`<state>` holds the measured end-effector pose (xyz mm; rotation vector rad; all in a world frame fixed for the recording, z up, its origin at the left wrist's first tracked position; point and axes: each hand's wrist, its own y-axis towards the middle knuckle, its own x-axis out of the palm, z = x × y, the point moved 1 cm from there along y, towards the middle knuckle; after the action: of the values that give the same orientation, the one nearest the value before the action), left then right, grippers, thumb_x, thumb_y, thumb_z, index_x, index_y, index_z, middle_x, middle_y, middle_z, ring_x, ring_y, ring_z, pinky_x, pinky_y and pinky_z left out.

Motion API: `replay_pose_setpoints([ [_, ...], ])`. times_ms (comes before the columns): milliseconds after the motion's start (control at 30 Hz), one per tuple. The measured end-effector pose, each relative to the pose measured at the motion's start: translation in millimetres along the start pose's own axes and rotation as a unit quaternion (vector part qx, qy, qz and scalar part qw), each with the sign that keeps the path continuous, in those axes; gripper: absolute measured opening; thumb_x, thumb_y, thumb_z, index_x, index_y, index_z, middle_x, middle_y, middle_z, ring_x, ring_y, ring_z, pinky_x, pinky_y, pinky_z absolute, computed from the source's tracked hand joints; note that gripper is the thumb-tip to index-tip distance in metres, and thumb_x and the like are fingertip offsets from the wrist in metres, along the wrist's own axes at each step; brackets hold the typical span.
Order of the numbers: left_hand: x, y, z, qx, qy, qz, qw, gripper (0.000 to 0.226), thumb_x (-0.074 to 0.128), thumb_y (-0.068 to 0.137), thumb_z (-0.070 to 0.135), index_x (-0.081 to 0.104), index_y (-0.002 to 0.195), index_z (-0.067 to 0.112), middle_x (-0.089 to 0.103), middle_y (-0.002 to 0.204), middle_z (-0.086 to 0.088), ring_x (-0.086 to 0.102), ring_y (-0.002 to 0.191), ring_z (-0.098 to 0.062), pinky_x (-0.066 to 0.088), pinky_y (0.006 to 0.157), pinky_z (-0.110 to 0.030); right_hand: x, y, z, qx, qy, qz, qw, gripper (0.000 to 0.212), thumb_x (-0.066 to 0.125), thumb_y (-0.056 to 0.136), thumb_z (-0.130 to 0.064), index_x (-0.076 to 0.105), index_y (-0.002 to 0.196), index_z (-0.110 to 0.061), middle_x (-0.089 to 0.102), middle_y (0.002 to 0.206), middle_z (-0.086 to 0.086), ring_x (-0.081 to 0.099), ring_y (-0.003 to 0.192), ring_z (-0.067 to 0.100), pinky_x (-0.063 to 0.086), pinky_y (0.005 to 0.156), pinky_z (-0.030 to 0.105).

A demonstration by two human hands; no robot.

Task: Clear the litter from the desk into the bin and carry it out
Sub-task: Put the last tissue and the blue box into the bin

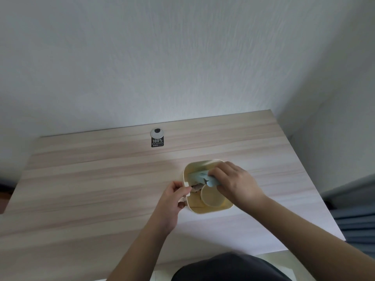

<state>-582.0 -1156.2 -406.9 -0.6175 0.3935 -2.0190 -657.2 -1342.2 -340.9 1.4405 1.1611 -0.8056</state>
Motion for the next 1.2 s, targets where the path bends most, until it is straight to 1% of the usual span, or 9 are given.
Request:
replay_pose_setpoints([
  [167,5.1,2.1,5.1,0.006,0.019,-0.026,0.999,0.032,0.072,0.063,0.020,0.054,0.086,0.008,0.053,0.076,-0.007,0.046,0.075,-0.024,0.035,0.070,-0.041,18.4,2.3,-5.3,0.089,-0.054,-0.072,0.992,0.030,0.082,0.051,-0.002,0.066,0.074,-0.012,0.059,0.057,0.002,0.055,0.046,0.024,0.040,0.034,0.025],
  [267,5.7,2.6,4.5,0.008,0.036,-0.031,0.999,0.023,0.068,0.067,0.014,0.052,0.082,0.010,0.051,0.072,-0.004,0.047,0.062,-0.015,0.037,0.057,-0.026,28.2,3.6,0.2,0.133,-0.054,-0.182,0.973,0.024,0.058,0.084,-0.012,0.059,0.106,-0.021,0.066,0.087,0.001,0.062,0.073,0.025,0.044,0.055,0.030],
  [333,3.3,2.3,1.2,0.006,0.041,-0.033,0.999,0.023,0.067,0.068,0.015,0.053,0.085,0.009,0.053,0.072,-0.003,0.050,0.060,-0.013,0.041,0.053,-0.022,30.1,4.2,2.4,0.147,-0.004,-0.219,0.965,0.022,0.050,0.088,-0.014,0.058,0.106,-0.024,0.067,0.092,0.001,0.062,0.081,0.025,0.046,0.062,0.032],
  [533,-1.8,-0.9,-10.7,0.007,0.054,-0.052,0.997,0.029,0.068,0.069,0.019,0.055,0.092,0.006,0.053,0.079,-0.008,0.049,0.068,-0.018,0.041,0.059,-0.028,33.4,-0.5,-3.4,0.115,0.010,-0.233,0.966,0.022,0.050,0.090,-0.016,0.057,0.111,-0.020,0.064,0.105,0.001,0.057,0.102,0.024,0.045,0.084,0.032],
  [633,-2.5,0.0,-9.3,-0.005,0.016,-0.033,0.999,0.038,0.072,0.064,0.026,0.057,0.094,0.008,0.059,0.080,-0.006,0.057,0.075,-0.020,0.043,0.068,-0.035,27.7,-2.6,-7.9,0.099,0.007,-0.202,0.974,0.049,0.059,0.088,-0.032,0.048,0.134,-0.020,0.053,0.133,-0.001,0.046,0.126,0.022,0.033,0.105,0.030],
  [700,-5.3,2.0,-7.6,-0.006,-0.007,-0.029,1.000,0.038,0.072,0.067,0.025,0.057,0.097,0.006,0.061,0.079,-0.005,0.060,0.075,-0.019,0.044,0.071,-0.038,16.0,-4.6,-13.1,0.086,-0.009,-0.176,0.981,0.057,0.060,0.084,-0.037,0.049,0.136,-0.017,0.052,0.137,0.001,0.048,0.126,0.023,0.034,0.106,0.031],
  [833,-7.7,4.9,-4.2,0.000,-0.030,-0.033,0.999,0.025,0.068,0.071,0.018,0.056,0.090,0.009,0.062,0.068,0.003,0.060,0.065,-0.012,0.043,0.068,-0.035,0.9,-15.1,-19.3,0.016,-0.075,-0.125,0.989,0.040,0.067,0.080,-0.037,0.067,0.113,-0.014,0.068,0.112,0.003,0.067,0.095,0.024,0.054,0.084,0.033],
  [1033,-4.1,0.8,-6.2,-0.002,-0.028,-0.055,0.998,0.024,0.069,0.069,0.019,0.053,0.086,0.013,0.059,0.069,0.004,0.056,0.061,-0.008,0.040,0.060,-0.029,4.8,-11.5,-20.1,0.007,-0.111,-0.089,0.990,0.018,0.080,0.073,-0.030,0.072,0.085,-0.019,0.067,0.073,-0.004,0.064,0.064,0.020,0.053,0.058,0.028],
  [1200,-4.7,-6.6,-10.8,-0.004,-0.023,-0.069,0.997,0.032,0.074,0.062,0.025,0.054,0.084,0.013,0.057,0.069,0.005,0.055,0.060,-0.008,0.042,0.056,-0.025,7.4,-9.5,-26.8,0.058,-0.123,-0.028,0.990,0.018,0.080,0.073,-0.027,0.068,0.070,-0.013,0.067,0.067,0.000,0.066,0.071,0.026,0.055,0.066,0.033],
])
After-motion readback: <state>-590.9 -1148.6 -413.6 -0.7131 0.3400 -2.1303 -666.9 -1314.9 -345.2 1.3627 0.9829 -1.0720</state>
